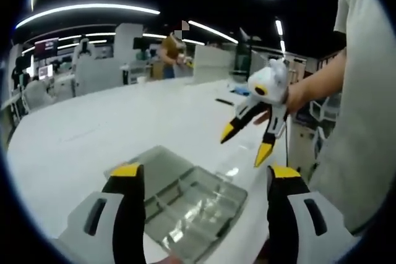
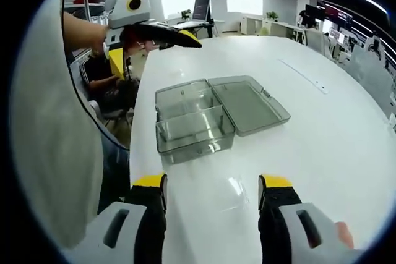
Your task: Insert the divider into the dual guide fixture by aligning both edges with the guide slots and pushing it downward to the bottom, including one-sided entry, uneven engagement, binding, and posture correction.
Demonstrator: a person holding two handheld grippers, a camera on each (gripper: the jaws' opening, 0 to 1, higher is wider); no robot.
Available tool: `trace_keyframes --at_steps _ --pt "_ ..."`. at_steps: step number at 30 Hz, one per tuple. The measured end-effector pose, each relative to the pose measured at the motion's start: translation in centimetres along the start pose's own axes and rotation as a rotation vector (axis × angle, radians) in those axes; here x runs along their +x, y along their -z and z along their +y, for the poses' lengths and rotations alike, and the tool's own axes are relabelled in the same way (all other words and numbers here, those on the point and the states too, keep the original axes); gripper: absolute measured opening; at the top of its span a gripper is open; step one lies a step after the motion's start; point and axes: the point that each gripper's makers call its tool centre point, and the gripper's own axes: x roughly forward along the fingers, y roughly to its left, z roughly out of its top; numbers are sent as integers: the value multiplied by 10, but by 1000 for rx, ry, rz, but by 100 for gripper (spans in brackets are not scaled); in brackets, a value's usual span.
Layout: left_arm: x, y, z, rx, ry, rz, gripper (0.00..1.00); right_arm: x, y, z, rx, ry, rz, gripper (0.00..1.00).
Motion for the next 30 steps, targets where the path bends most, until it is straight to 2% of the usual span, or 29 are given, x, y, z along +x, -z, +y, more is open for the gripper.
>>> trace_keyframes --at_steps 6,12,16,30 --pt "1 1 2 -4 3 2 79 15 13 -5 -44 -7 64 46" --pt "0 1 4 -8 1 0 79 24 24 -4 -130 -18 143 43" --pt "-2 3 6 -13 0 2 79 30 31 -4 -152 -33 183 41" --pt "-9 7 9 -20 4 8 79 41 40 -10 -218 -48 257 39"
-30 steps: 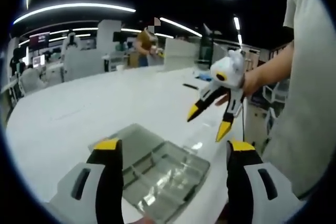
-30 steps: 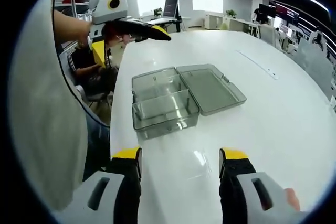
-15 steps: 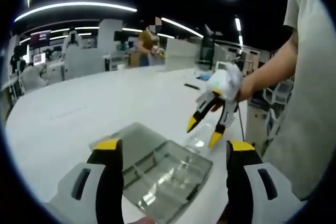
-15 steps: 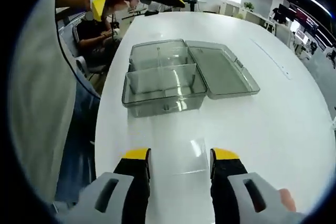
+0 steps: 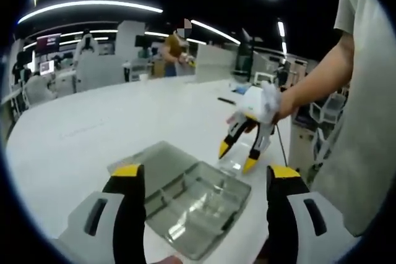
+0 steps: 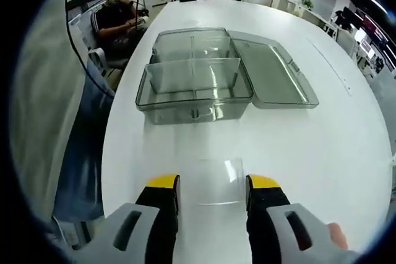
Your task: Insert the divider into the dual guide fixture by aligning both edges with the guide slots and pushing it downward to the bottom, including one-sided entry, uneven engagement, binding, and posture correction.
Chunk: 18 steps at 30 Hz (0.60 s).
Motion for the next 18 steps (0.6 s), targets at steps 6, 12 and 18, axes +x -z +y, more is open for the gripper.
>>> trace_keyframes --at_steps 6,12,18 --pt "-2 1 1 -2 3 2 79 2 2 -2 -12 -5 14 39" --pt "-4 1 0 -1 5 4 79 2 2 2 -14 -33 16 35" --pt "-6 2 -2 -2 6 8 79 2 2 2 -21 -48 28 33"
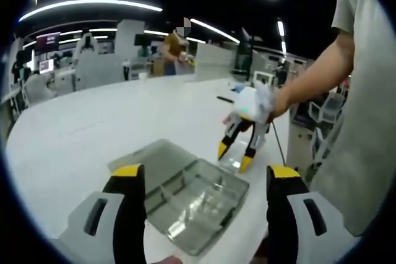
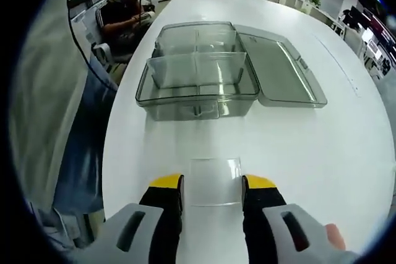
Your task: Insert the divider into the dual guide fixture by aligning both edges with the guide slots and pushing it downward to the bottom, including one-sided entry, uneven engagement, binding, and posture correction.
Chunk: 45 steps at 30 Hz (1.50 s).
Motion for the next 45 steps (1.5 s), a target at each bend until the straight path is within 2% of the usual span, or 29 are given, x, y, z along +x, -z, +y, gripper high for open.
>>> trace_keyframes --at_steps 18,30,37,39,42,45 --pt "-3 3 -3 -10 -10 1 77 0 2 -1 -31 -11 23 28" --pt "-4 4 -3 -15 -20 -2 77 1 1 -1 -57 -21 30 29" --pt "-5 5 -4 -16 -20 2 77 1 1 -1 -42 -19 34 30" --pt "-5 5 -4 -16 -19 1 77 0 0 1 -33 -25 32 32" --pt "-4 4 -5 -14 -17 2 77 1 0 2 -15 -22 26 42" --pt "-3 4 -5 -13 -12 2 77 -3 4 2 -6 -16 25 43"
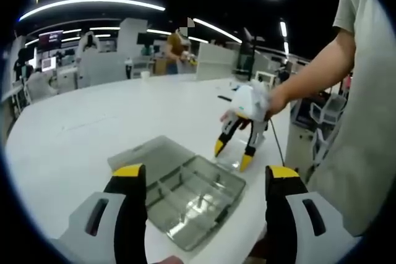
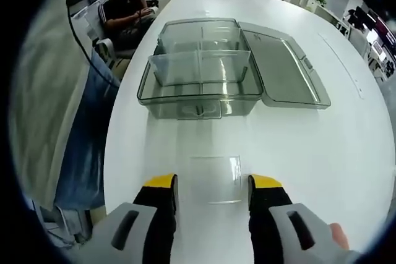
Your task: Insert the divider into the dual guide fixture by aligning both edges with the guide slots and pushing it downward to the bottom, including one-sided entry, uneven engagement, binding, and posture correction.
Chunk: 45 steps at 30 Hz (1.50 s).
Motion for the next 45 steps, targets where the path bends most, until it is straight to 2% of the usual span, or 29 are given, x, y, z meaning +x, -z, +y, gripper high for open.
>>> trace_keyframes --at_steps 24,36,45 --pt "24 -6 -10 21 75 9 77 -36 56 -2 127 57 12 52" --pt "28 -6 -9 25 85 18 77 -47 88 -5 158 74 45 55" --pt "29 -4 -7 22 83 25 77 -50 106 -6 151 69 70 55"
